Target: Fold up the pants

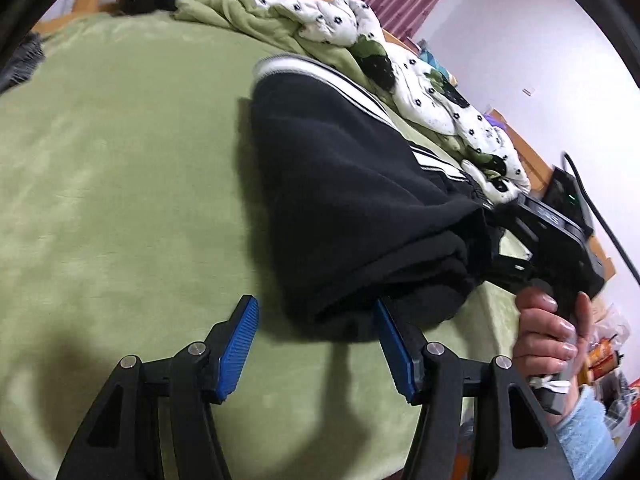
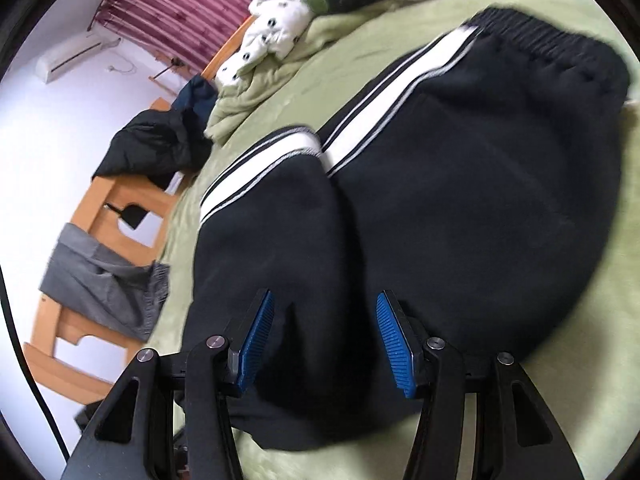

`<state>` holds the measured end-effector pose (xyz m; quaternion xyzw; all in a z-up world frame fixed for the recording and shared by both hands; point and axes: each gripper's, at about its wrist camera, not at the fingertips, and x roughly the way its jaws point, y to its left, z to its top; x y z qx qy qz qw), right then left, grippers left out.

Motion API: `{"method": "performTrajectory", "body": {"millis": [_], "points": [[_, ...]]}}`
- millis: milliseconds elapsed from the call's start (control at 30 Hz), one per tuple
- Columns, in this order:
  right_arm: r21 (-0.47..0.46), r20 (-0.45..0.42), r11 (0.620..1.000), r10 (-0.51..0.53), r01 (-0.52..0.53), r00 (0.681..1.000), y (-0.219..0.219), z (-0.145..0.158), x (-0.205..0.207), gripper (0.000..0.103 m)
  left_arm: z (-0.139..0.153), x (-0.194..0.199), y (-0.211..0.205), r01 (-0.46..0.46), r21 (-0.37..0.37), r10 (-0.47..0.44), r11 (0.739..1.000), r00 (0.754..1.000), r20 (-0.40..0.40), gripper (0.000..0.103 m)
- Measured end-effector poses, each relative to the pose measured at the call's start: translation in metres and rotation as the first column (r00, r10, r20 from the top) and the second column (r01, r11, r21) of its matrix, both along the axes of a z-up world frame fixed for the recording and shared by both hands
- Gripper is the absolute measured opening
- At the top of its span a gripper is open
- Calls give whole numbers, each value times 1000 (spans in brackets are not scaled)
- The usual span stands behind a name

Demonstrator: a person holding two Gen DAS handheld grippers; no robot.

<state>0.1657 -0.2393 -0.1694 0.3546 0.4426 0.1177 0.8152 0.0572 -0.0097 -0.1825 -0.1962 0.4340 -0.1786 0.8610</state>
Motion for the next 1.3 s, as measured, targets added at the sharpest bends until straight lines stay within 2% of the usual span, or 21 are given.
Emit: {"method": "performTrajectory", "body": {"millis": [33, 67, 133, 167, 267, 333, 400, 467, 567, 633, 767, 833, 900, 967, 1033, 1100, 1167, 1233, 1300], "points": [[12, -18, 1000, 20, -20, 1000, 4, -4, 8, 53, -2, 4, -7, 3, -6, -3, 1000, 1000, -4, 57], [18, -30, 999, 36, -36, 999, 8, -6, 14, 43, -2, 7, -12, 4, -3, -4, 1000, 1000, 0, 57], [-44, -63, 996, 77, -80, 995, 19, -1, 24, 32, -5, 11, -24, -11, 21, 10, 1000, 1000, 19, 58], [-76, -43, 992, 101, -104, 994, 23, 8, 26, 22, -7, 11, -28, -27, 36, 26, 999, 999, 37, 58], [-174, 54, 974, 159, -147, 986, 27, 48, 26, 19, -8, 5, -45, -58, 143, 41, 988, 993, 115, 57], [-227, 124, 958, 205, -173, 971, 27, 76, 25, 19, -7, 0, -58, -64, 237, 28, 969, 988, 151, 57], [-313, 184, 933, 241, -176, 953, 24, 100, 23, 18, -4, -4, -62, -65, 271, 22, 960, 987, 158, 56], [-352, 214, 921, 254, -168, 943, 13, 108, 22, 18, -1, -4, -64, -70, 271, 32, 960, 989, 142, 54], [-338, 211, 932, 210, -130, 955, -22, 102, 22, 18, 8, -2, -73, -47, 290, 8, 956, 991, 133, 52], [-324, 205, 943, 143, -70, 968, -52, 98, 18, 18, 16, 2, -84, -9, 310, -36, 951, 990, 140, 52], [-358, 265, 931, 35, 65, 964, -111, 108, 0, 18, 31, 8, -100, 119, 237, -153, 964, 979, 131, 54], [-347, 272, 927, -44, 140, 961, -139, 104, -10, 18, 37, 6, -108, 156, 238, -194, 959, 970, 148, 57], [-394, 227, 902, -88, 174, 970, -159, 86, -13, 18, 34, 4, -119, 185, 269, -229, 945, 963, 142, 60], [-445, 137, 881, -110, 160, 984, -167, 56, -6, 18, 27, 4, -130, 206, 291, -248, 934, 962, 114, 60], [-462, 50, 878, -119, 128, 992, -173, 24, 0, 19, 22, 6, -138, 218, 299, -253, 929, 964, 83, 60], [-435, 60, 889, -131, 144, 990, -178, 15, -3, 21, 22, 2, -143, 213, 300, -249, 930, 965, 87, 60], [-402, 63, 902, -144, 157, 988, -181, 20, -5, 22, 27, -2, -146, 176, 292, -219, 940, 969, 119, 60], [-403, 62, 900, -153, 165, 986, -182, 19, -6, 25, 26, 4, -148, 115, 290, -158, 950, 979, 129, 60], [-429, 59, 889, -149, 160, 987, -181, 14, -6, 28, 22, 10, -151, 60, 308, -106, 949, 985, 134, 41]]}}
